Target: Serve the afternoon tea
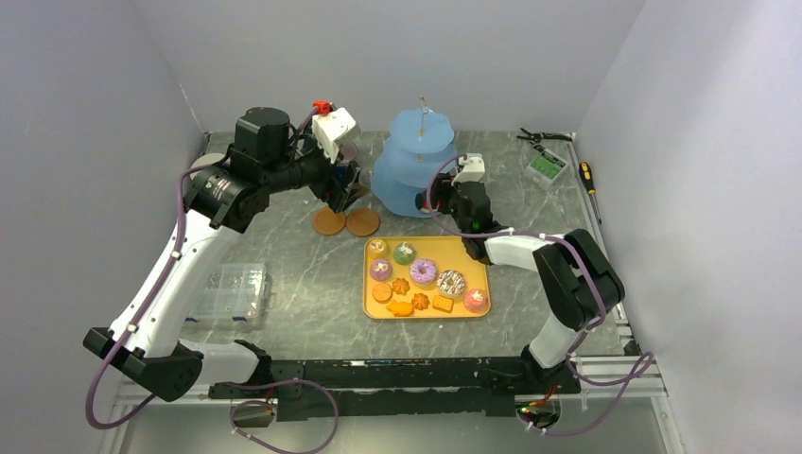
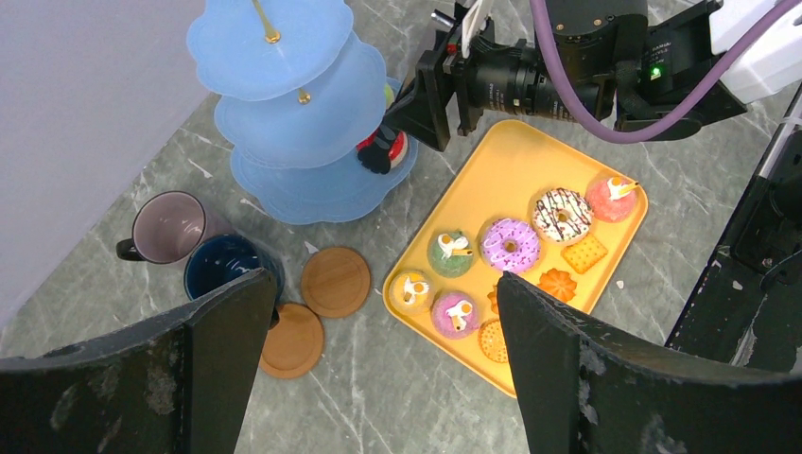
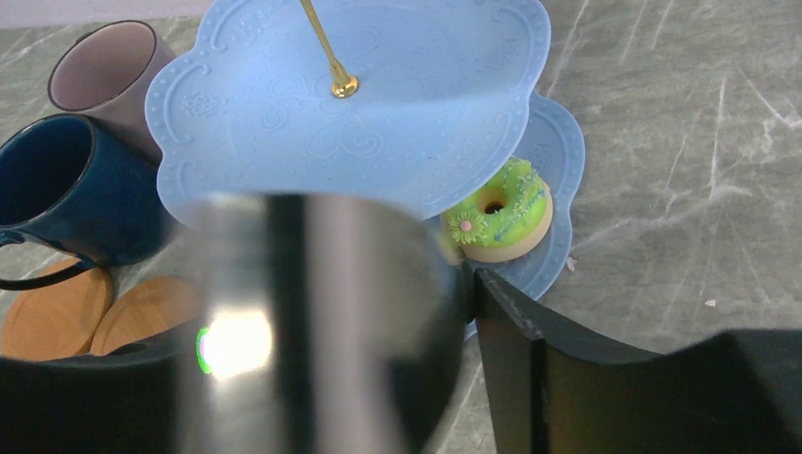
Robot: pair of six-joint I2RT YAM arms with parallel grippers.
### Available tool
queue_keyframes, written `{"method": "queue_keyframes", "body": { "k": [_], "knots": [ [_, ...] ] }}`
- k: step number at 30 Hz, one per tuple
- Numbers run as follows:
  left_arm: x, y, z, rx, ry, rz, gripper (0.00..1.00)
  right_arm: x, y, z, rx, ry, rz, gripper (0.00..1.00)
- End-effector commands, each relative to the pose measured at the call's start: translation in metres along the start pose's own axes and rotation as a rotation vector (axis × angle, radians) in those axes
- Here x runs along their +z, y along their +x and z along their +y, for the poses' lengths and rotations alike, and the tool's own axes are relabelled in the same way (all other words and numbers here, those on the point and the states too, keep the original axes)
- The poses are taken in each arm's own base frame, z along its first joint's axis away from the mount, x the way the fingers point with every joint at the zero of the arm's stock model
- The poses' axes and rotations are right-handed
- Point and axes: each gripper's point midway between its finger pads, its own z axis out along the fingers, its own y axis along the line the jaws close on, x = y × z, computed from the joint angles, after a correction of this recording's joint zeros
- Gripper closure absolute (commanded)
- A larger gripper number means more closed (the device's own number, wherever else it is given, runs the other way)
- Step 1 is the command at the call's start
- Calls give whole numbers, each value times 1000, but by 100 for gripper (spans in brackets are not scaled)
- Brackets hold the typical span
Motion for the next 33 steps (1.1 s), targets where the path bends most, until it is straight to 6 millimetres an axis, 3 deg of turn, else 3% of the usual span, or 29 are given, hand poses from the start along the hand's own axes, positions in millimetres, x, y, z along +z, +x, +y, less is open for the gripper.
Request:
{"method": "queue_keyframes", "body": {
  "k": [1,6,13,18,27,33],
  "knots": [
    [-9,-11,-2,20,-4,-44,7,2,-32,-4,-7,27,-98,30],
    [-7,-11,-3,17,6,-42,7,-9,-41,3,-16,-2,-120,26],
    [-6,-10,-3,16,8,-40,7,-36,-49,11,3,-24,-146,33],
    [-2,-5,-1,8,5,-27,7,-53,-42,19,32,-49,-128,37],
    [6,-2,2,-9,0,-11,7,-72,-23,67,49,-170,-78,44],
    [9,2,2,-12,5,5,7,-100,-19,64,30,-164,-60,44]
  ]
}}
